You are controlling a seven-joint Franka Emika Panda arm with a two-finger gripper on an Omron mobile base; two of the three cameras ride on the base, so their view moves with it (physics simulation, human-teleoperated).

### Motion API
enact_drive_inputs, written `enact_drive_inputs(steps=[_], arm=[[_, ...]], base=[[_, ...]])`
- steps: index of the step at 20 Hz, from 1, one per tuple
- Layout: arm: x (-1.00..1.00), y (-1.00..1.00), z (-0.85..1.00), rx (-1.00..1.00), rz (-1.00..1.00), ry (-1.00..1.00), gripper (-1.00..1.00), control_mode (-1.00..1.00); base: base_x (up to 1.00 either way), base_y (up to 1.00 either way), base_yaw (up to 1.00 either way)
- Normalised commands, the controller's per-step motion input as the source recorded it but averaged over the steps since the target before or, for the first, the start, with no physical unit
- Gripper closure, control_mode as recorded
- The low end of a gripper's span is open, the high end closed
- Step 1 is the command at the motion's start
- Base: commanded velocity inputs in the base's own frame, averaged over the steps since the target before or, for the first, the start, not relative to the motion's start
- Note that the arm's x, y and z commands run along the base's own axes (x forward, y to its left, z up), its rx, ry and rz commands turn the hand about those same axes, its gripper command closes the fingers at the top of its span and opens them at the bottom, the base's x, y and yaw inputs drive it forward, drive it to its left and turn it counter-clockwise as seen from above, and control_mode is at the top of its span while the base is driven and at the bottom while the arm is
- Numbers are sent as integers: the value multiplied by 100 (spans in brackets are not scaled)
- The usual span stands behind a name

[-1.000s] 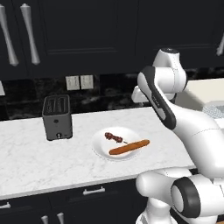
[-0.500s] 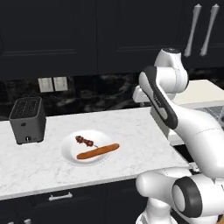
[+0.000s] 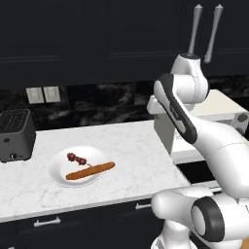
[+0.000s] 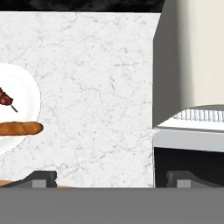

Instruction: Pick up the kebab skewer and baguette bread, and place them inside the toaster oven. Close the toaster oven door and start by setting the timer.

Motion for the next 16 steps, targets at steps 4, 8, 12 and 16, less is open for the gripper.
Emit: enact_drive_inputs(steps=[4,8,12,16], arm=[[0,0,0,0,0,0,-100,100],[0,0,0,0,0,0,-100,100],[0,0,0,0,0,0,-100,100],[0,0,0,0,0,0,-100,100]], base=[[0,-13,0],[0,0,0],[0,0,0],[0,0,0]])
